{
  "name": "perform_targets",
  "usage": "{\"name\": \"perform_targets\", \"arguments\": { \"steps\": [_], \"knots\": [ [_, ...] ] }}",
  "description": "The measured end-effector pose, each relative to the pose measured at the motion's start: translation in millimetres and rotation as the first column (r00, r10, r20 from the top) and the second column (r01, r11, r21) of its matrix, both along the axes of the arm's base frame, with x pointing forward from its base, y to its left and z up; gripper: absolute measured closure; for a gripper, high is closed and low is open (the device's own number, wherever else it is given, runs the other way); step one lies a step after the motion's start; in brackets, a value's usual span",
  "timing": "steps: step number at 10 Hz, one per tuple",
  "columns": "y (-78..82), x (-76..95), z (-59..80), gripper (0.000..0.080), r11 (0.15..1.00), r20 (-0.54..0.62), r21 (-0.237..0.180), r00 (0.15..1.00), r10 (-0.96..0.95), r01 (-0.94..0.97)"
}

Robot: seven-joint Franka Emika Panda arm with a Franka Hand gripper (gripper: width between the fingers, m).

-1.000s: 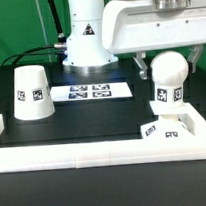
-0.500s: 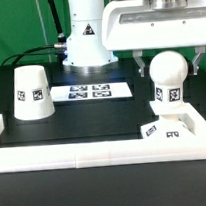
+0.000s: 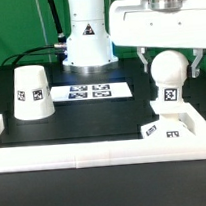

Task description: Assemble lamp

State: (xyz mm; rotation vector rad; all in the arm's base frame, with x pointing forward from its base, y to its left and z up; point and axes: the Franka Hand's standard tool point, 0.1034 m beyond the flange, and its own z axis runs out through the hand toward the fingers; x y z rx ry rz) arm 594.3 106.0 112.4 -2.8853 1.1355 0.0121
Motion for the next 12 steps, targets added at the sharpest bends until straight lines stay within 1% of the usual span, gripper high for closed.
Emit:
{"name": "perform_targets", "arguments": {
  "steps": [3,5,6,8,9,10,12],
  "knots": [
    [-3.0,-0.5,-0.2,0.0220,0.982,-0.011,-0.003,0.982,-0.189,0.189],
    [-4.3,-0.1,0.3,0.0220,0.956,-0.014,-0.004,0.956,-0.293,0.293],
    [-4.6,0.0,0.5,0.0220,0.949,-0.014,-0.005,0.949,-0.316,0.316],
    [-4.1,-0.3,0.8,0.0220,0.956,-0.014,-0.004,0.956,-0.293,0.293],
    [-3.0,-0.7,4.2,0.0122,0.971,-0.010,-0.002,0.971,-0.237,0.237],
    [-2.2,-0.5,8.5,0.0106,0.981,-0.004,0.000,0.981,-0.194,0.195],
    [-2.0,-5.5,15.5,0.0102,0.998,0.005,0.002,0.998,-0.064,0.064]
  ]
}}
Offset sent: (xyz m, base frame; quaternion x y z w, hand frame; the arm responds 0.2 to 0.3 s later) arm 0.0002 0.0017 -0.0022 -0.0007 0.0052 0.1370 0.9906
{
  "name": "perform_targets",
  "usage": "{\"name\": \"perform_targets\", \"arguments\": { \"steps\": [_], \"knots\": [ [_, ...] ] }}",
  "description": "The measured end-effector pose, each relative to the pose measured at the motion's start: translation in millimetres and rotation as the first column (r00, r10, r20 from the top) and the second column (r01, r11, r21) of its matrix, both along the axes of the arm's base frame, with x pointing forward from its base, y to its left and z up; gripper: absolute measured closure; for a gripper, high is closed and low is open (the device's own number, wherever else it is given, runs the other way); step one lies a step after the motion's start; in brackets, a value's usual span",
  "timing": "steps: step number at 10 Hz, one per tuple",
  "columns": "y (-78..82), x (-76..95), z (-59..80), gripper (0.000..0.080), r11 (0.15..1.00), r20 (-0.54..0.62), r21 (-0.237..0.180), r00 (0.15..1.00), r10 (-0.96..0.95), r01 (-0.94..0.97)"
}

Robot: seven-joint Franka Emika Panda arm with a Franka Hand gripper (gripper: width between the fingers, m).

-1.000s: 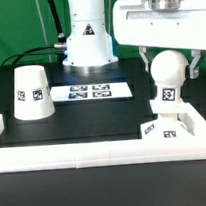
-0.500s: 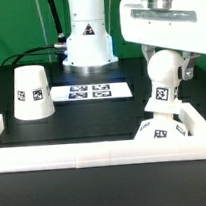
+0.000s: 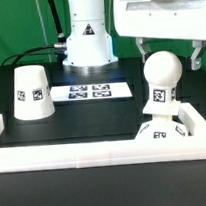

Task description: Assemble lamp

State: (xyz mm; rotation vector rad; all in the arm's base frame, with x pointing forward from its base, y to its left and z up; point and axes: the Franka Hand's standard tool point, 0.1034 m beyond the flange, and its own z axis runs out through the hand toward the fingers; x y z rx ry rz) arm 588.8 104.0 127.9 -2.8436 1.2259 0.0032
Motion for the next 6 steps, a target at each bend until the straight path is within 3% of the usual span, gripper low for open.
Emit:
{"name": "perform_targets", "arguments": {
  "steps": [4,6],
  "knots": [
    [3.1,-7.3,15.6,0.0101,0.957,-0.012,0.003,0.957,0.291,-0.291],
    [-4.5,-10.5,17.9,0.0101,0.944,-0.025,0.022,0.944,0.330,-0.329]
  ]
}}
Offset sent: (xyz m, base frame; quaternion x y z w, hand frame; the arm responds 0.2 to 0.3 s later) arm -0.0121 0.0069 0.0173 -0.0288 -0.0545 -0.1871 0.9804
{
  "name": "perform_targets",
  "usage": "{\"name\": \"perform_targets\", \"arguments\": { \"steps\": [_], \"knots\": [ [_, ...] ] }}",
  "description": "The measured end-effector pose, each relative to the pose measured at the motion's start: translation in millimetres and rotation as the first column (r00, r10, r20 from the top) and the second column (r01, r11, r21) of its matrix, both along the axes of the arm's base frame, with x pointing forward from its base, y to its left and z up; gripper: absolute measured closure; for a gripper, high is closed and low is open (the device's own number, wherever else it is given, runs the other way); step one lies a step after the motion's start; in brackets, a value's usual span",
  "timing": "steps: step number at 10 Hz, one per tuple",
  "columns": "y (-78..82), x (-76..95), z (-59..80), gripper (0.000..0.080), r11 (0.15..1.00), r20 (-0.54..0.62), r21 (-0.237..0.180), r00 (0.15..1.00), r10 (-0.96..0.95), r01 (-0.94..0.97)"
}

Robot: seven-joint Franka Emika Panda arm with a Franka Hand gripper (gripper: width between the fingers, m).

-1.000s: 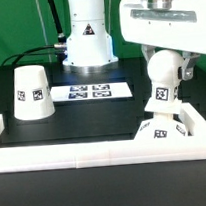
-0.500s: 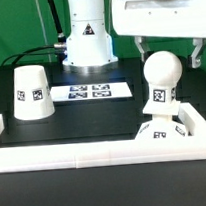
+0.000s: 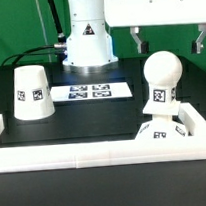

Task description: Assemble lamp

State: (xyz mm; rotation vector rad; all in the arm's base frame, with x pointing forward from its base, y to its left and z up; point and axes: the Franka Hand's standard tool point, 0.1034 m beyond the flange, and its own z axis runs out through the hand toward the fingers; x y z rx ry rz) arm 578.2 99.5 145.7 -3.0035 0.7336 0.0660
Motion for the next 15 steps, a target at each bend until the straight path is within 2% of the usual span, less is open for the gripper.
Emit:
{"name": "perform_targets", "arguments": {
  "steps": [4,6,8,9,15],
  "knots": [
    [1.0,-0.1,-2.1,0.0101,1.000,0.000,-0.001,1.000,0.001,-0.001],
    [2.0,-13.1,-11.0,0.0101,0.988,-0.014,-0.007,0.988,0.157,-0.157],
    [-10.9,-32.6,-14.3,0.0101,0.980,-0.013,0.000,0.980,0.201,-0.201],
    [-17.1,-36.9,-17.0,0.0101,0.977,-0.018,0.000,0.977,0.213,-0.213],
    [-36.0,-39.0,-19.9,0.0101,0.976,-0.025,-0.004,0.976,0.216,-0.217]
  ]
}}
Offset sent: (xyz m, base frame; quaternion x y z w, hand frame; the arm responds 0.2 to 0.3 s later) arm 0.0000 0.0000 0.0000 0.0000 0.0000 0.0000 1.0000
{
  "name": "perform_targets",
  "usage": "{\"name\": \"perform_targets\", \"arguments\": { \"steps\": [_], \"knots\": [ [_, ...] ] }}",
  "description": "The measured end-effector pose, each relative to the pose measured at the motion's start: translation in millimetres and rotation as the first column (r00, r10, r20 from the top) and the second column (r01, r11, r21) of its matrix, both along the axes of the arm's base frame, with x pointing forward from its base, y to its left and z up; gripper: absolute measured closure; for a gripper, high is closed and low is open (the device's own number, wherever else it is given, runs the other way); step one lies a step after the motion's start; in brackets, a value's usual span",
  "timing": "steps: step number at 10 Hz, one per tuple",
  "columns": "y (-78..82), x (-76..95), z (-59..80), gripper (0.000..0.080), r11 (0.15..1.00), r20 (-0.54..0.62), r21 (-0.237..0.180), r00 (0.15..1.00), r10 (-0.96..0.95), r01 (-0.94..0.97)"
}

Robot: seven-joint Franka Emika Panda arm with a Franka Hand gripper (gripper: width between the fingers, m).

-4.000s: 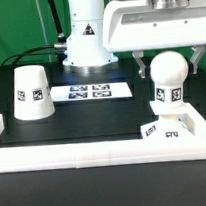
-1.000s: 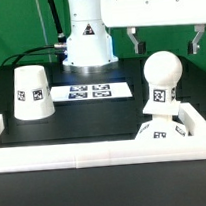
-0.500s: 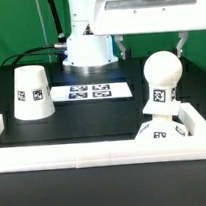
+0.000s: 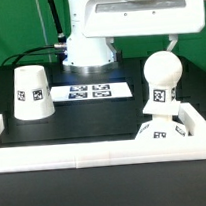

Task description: Assemble lamp

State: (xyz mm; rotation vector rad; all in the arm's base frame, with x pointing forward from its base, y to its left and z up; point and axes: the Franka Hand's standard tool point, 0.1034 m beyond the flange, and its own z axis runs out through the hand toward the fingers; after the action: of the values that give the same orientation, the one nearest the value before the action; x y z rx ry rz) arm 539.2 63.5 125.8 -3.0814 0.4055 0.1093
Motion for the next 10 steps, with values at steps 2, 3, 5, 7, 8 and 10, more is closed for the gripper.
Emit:
{"name": "perform_targets", "arguments": {
  "steps": [2,3,5,7,8,10],
  "knots": [
    [-20.7,-5.3,-5.4,0.0101,1.000,0.004,-0.006,1.000,0.027,-0.027],
    [-37.7,-15.4,-10.3,0.0101,0.999,-0.001,-0.010,0.999,0.045,-0.045],
    [-72.4,-24.6,-14.4,0.0101,0.997,-0.014,-0.015,0.997,0.072,-0.072],
    [-96.2,-29.1,-13.8,0.0101,0.995,-0.016,-0.020,0.995,0.098,-0.098],
    [-110.9,-30.9,-13.4,0.0101,0.991,-0.016,-0.020,0.991,0.133,-0.133],
    [-121.8,-33.2,-13.9,0.0101,0.990,-0.018,-0.023,0.990,0.138,-0.139]
  ]
}}
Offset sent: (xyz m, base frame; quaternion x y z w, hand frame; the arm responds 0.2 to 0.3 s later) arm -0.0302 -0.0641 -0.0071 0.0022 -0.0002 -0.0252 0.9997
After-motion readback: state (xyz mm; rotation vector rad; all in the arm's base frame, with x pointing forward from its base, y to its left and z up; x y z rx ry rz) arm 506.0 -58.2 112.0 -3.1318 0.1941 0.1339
